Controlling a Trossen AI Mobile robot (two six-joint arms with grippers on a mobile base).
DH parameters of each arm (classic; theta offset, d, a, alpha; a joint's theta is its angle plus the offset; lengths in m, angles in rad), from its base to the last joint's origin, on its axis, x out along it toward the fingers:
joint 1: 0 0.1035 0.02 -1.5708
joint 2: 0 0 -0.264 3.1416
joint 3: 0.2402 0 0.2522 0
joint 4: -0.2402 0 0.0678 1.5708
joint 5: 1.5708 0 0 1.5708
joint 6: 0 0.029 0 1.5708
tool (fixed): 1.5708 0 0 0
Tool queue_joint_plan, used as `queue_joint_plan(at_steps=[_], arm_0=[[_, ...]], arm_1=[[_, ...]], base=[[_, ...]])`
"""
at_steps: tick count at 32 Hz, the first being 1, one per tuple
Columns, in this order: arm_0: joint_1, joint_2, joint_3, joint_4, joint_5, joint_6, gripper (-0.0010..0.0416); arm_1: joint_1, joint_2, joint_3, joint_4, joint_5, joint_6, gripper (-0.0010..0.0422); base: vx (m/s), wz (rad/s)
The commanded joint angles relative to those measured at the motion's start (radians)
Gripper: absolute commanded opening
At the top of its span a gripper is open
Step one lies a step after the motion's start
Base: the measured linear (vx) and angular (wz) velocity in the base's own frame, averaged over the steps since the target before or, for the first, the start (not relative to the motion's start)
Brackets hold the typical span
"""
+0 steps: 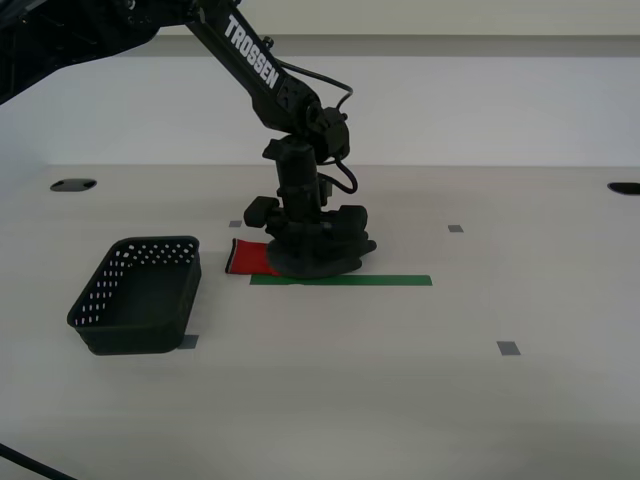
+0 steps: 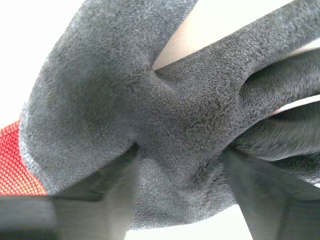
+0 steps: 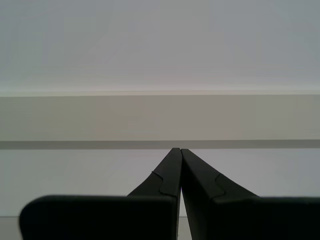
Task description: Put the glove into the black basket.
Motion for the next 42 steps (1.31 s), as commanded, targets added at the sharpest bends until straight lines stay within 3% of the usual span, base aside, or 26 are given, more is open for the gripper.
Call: queue_joint_plan(at_steps=[1, 3, 4, 9, 16, 20, 30, 35, 38, 42], arm_0=[[0.000, 0.000, 0.002, 0.003, 0.000, 0.000, 0.0001], [0.000, 0.000, 0.002, 0.003, 0.000, 0.000, 0.0001], [0.000, 0.000, 0.002, 0.003, 0.000, 0.000, 0.0001], [0.000, 0.000, 0.002, 0.003, 0.000, 0.000, 0.0001], [0.000, 0.000, 0.002, 0.003, 0.000, 0.000, 0.0001], [0.000, 0.000, 0.002, 0.002, 0.000, 0.000, 0.0001], [0.000, 0.000, 0.002, 0.002, 0.000, 0.000, 0.0001], [0.000, 0.000, 0.002, -0.006, 0.000, 0.000, 0.0001], [0.000, 0.000, 0.002, -0.011, 0.000, 0.000, 0.0001], [0.001, 0.000, 0.002, -0.031, 0.000, 0.000, 0.0001]], arm_1=[[0.000, 0.003, 0.011, -0.020, 0.000, -0.006, 0.0098], [0.000, 0.003, 0.016, -0.030, 0.018, 0.022, 0.0007], [0.000, 0.003, 0.016, -0.031, 0.028, 0.031, -0.0008], [0.000, 0.002, 0.042, -0.059, 0.060, 0.105, -0.0003], [-0.001, 0.001, 0.215, -0.310, 0.059, 0.294, -0.0002], [-0.001, -0.026, 0.266, -0.397, 0.059, 0.361, -0.0002], [0.004, -0.222, 0.253, -0.499, 0.045, 0.450, -0.0002], [0.017, -0.393, 0.120, -0.502, 0.036, 0.470, -0.0002], [0.072, -0.618, -0.202, -0.426, 0.035, 0.467, -0.0002], [0.151, -0.787, -0.473, -0.302, 0.032, 0.438, -0.0002]], base=[[0.000, 0.000], [0.000, 0.000], [0.000, 0.000], [0.000, 0.000], [0.000, 0.000], [0.000, 0.000], [0.000, 0.000], [0.000, 0.000], [0.004, -0.010], [0.000, 0.000]])
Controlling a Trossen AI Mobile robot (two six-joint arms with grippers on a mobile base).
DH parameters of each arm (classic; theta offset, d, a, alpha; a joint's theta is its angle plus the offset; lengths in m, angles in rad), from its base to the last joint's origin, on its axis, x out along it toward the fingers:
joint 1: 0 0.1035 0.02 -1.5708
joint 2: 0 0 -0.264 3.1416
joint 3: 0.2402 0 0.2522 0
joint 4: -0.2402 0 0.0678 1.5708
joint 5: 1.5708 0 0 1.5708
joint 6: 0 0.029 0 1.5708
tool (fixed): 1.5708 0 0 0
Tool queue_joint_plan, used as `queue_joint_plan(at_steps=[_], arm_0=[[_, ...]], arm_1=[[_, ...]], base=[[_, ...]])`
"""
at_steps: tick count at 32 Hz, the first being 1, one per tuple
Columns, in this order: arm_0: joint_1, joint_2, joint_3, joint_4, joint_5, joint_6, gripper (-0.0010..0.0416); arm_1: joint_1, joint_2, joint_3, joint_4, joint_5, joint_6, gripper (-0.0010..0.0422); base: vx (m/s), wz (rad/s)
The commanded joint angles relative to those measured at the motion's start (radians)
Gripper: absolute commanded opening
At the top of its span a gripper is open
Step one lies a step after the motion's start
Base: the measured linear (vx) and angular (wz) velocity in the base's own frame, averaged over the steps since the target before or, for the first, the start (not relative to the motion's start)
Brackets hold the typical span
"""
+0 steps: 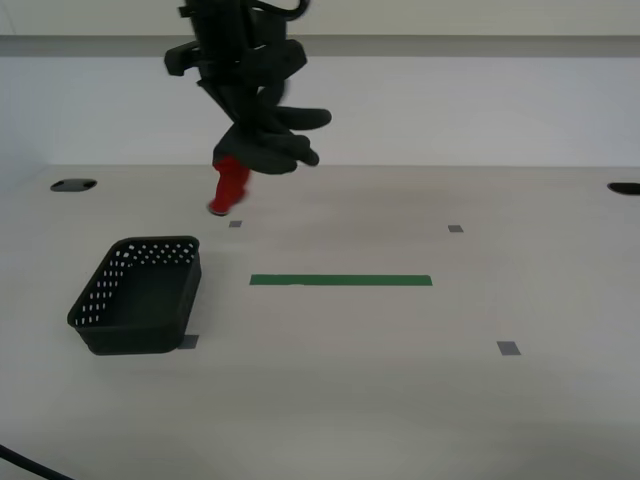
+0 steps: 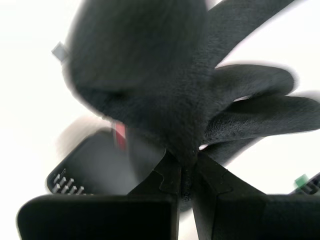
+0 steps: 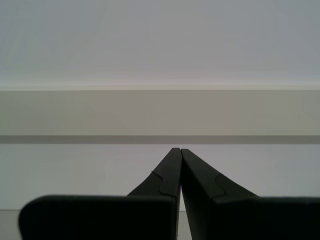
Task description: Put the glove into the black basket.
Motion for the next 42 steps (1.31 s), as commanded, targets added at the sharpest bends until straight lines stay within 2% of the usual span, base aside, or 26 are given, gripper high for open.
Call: queue_joint_plan(at_steps=[1, 3, 4, 9, 11, 16, 20, 22, 25, 34, 35, 36, 38, 39, 40, 42], arm_0=[[0.000, 0.000, 0.002, -0.018, 0.001, 0.000, 0.0001], [0.000, 0.000, 0.002, -0.028, -0.002, 0.000, 0.0000], [0.000, 0.000, 0.002, -0.035, 0.001, 0.000, 0.0001], [0.000, 0.000, 0.002, -0.043, 0.000, 0.000, 0.0001], [0.000, 0.002, 0.002, -0.051, 0.000, 0.000, 0.0001], [0.000, 0.002, 0.002, -0.051, 0.001, 0.000, 0.0001], [0.000, 0.002, 0.002, -0.051, 0.001, 0.000, 0.0000], [0.000, 0.002, 0.002, -0.051, 0.001, 0.000, 0.0001], [0.000, 0.002, 0.002, -0.051, 0.001, 0.000, 0.0001], [0.000, 0.001, 0.002, -0.058, 0.000, 0.000, 0.0001], [0.000, 0.001, 0.002, -0.060, 0.000, 0.000, 0.0000], [0.000, 0.001, 0.002, -0.059, 0.000, 0.000, 0.0001], [0.000, 0.001, 0.002, -0.059, 0.000, 0.000, 0.0001], [0.000, 0.001, 0.002, -0.059, 0.000, 0.000, 0.0001], [0.000, 0.001, 0.002, -0.059, 0.000, 0.000, 0.0001], [0.000, 0.001, 0.002, -0.059, 0.000, 0.000, 0.0001]], arm_1=[[0.079, -0.134, -0.221, 0.074, -0.003, -0.029, -0.0002], [0.134, -0.212, -0.335, 0.092, -0.003, -0.035, -0.0001], [0.183, -0.272, -0.436, 0.128, -0.003, -0.041, -0.0001], [0.269, -0.327, -0.595, 0.187, -0.005, -0.041, -0.0001], [0.314, -0.330, -0.686, 0.266, -0.005, -0.041, -0.0001], [0.340, -0.329, -0.792, 0.422, -0.005, -0.041, -0.0001], [0.355, -0.294, -0.804, 0.496, -0.005, -0.063, -0.0001], [0.370, -0.163, -0.778, 0.542, -0.005, -0.079, -0.0001], [0.370, -0.042, -0.728, 0.554, -0.005, -0.079, 0.0000], [0.377, -0.023, -0.712, 0.527, -0.005, -0.086, 0.0001], [0.377, -0.023, -0.712, 0.521, -0.005, -0.085, 0.0006], [0.378, -0.023, -0.712, 0.519, -0.005, -0.087, 0.0037], [0.378, -0.023, -0.712, 0.519, -0.005, -0.095, 0.0061], [0.379, -0.023, -0.712, 0.518, -0.005, -0.111, 0.0091], [0.379, -0.023, -0.710, 0.514, -0.005, -0.133, 0.0145], [0.379, -0.023, -0.699, 0.484, -0.005, -0.138, 0.0177]], base=[[0.000, 0.000], [0.000, 0.000], [0.000, 0.000], [0.000, 0.000], [0.000, 0.000], [0.000, 0.000], [0.000, 0.000], [0.000, 0.000], [0.005, -0.003], [-0.002, 0.001], [0.000, 0.000], [0.000, 0.000], [0.000, 0.000], [0.000, 0.000], [0.000, 0.000], [0.000, 0.000]])
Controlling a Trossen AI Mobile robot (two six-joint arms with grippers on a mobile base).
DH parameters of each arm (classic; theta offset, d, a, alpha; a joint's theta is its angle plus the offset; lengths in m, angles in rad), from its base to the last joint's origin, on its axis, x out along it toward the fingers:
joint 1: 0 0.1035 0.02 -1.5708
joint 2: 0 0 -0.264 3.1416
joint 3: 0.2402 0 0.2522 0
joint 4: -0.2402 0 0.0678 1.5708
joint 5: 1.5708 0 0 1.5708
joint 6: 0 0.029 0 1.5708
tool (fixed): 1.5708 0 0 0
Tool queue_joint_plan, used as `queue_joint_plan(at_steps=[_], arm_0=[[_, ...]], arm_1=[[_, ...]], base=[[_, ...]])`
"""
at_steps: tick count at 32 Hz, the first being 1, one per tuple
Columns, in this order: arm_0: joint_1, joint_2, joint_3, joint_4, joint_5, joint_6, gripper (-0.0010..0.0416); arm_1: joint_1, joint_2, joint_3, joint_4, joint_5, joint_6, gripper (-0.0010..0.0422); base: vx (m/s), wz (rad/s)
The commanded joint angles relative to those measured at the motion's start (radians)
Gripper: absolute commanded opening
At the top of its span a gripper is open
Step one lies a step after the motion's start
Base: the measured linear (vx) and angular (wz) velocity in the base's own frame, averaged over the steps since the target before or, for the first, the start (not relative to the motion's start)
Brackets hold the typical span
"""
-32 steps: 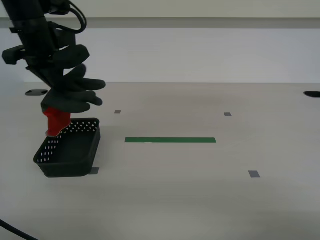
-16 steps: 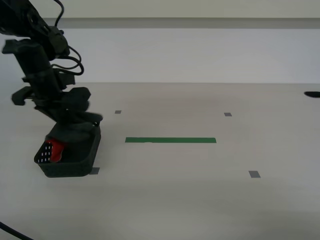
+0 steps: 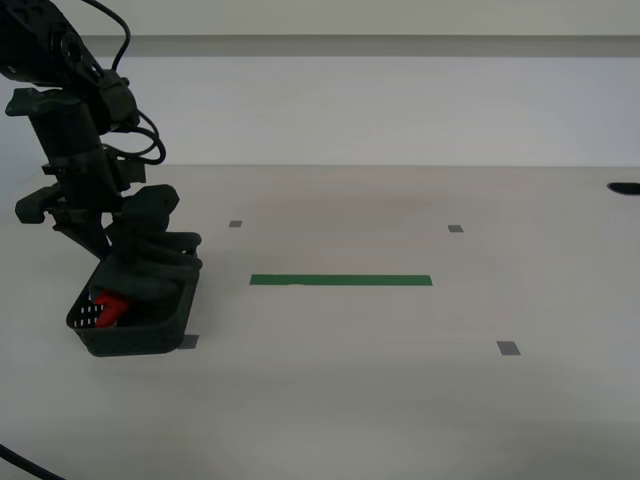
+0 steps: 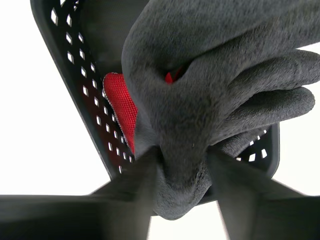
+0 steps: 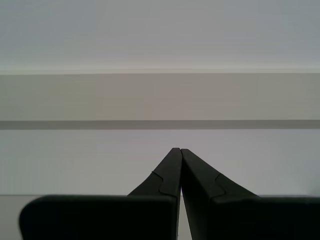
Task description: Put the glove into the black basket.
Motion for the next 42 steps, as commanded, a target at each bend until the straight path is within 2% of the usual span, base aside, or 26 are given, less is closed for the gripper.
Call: queue_joint_plan(at_steps=[1, 4, 5, 7, 10, 11, 13, 15, 42], arm_0=[[0.000, 0.000, 0.002, 0.002, 0.000, 0.000, 0.0001], [0.000, 0.000, 0.002, 0.002, 0.000, 0.000, 0.0001], [0.000, 0.000, 0.002, 0.002, 0.000, 0.000, 0.0001], [0.000, 0.000, 0.002, 0.001, 0.000, 0.000, 0.0001], [0.000, 0.000, 0.002, 0.002, 0.000, 0.000, 0.0001], [0.000, 0.000, 0.002, 0.002, 0.000, 0.000, 0.0001], [0.000, 0.000, 0.002, 0.002, 0.000, 0.000, 0.0001], [0.000, 0.000, 0.002, 0.002, 0.000, 0.000, 0.0001], [0.000, 0.000, 0.002, 0.002, 0.000, 0.000, 0.0001]], arm_1=[[0.000, 0.000, 0.016, -0.045, 0.001, -0.012, 0.0184], [0.000, -0.002, 0.077, -0.163, 0.001, -0.016, 0.0213], [-0.001, -0.003, 0.146, -0.248, 0.001, -0.021, 0.0204], [-0.001, -0.003, 0.179, -0.269, 0.001, -0.021, 0.0189], [-0.001, -0.013, 0.226, -0.298, 0.001, -0.032, 0.0149], [-0.002, -0.014, 0.248, -0.309, 0.001, -0.035, 0.0116], [-0.001, -0.014, 0.263, -0.323, 0.001, -0.035, 0.0090], [-0.002, -0.014, 0.285, -0.328, 0.001, -0.032, 0.0000], [-0.002, -0.014, 0.291, -0.293, 0.001, -0.032, 0.0004]], base=[[0.000, 0.000], [0.000, 0.000], [0.000, 0.000], [0.000, 0.000], [0.000, 0.000], [0.000, 0.000], [0.000, 0.000], [0.000, 0.000], [0.000, 0.000]])
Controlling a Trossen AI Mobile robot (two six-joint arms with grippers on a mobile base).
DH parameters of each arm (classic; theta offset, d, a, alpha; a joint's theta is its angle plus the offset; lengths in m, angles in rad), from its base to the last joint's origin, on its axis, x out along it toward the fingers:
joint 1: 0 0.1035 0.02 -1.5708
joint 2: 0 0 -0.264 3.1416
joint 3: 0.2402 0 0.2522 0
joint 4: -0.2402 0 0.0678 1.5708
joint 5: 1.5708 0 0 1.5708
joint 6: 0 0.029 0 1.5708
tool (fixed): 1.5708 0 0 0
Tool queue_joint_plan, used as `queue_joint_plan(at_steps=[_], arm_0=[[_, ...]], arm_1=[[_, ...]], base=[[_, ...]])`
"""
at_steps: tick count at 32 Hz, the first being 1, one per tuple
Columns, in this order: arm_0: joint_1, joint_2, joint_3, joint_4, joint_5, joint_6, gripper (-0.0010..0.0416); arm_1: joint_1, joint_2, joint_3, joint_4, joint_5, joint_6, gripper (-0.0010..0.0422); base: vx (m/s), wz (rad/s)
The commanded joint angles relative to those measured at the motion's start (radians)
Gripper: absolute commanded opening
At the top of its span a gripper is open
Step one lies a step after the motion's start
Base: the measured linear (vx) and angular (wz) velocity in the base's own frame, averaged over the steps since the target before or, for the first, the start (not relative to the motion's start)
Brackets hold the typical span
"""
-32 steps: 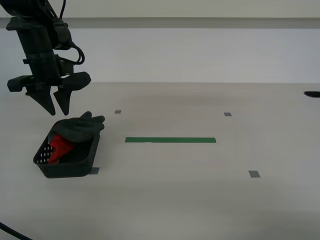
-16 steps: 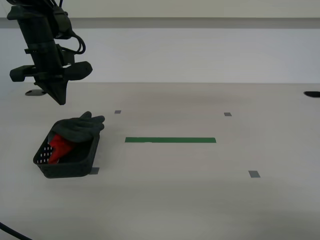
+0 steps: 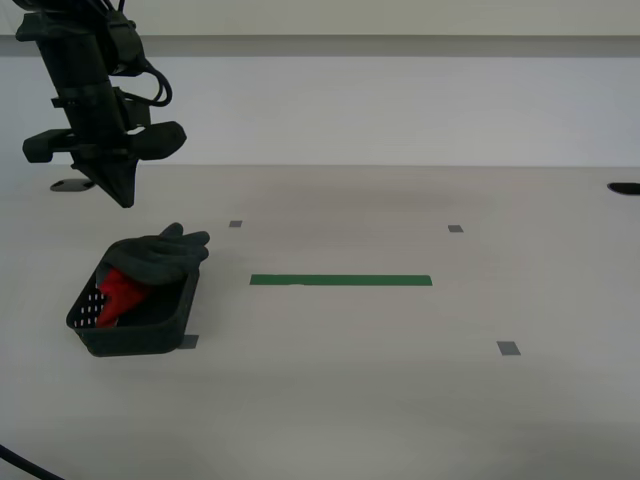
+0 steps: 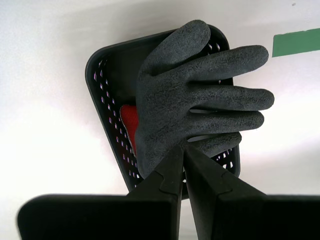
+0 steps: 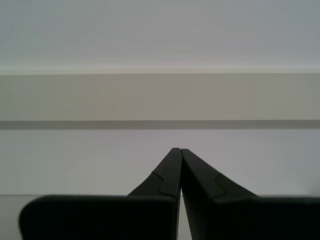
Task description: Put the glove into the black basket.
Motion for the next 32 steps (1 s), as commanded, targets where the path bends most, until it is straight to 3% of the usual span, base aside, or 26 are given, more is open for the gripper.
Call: queue_joint_plan(at_steps=[1, 32], arm_0=[[0.000, 0.000, 0.002, 0.002, -0.001, 0.000, 0.0001], [0.000, 0.000, 0.002, 0.003, -0.001, 0.000, 0.0001]], arm_1=[[0.000, 0.000, 0.000, 0.006, 0.001, -0.001, 0.0004], [0.000, 0.000, 0.000, 0.034, 0.000, -0.001, 0.0004]], base=[[0.000, 0.000], [0.000, 0.000]])
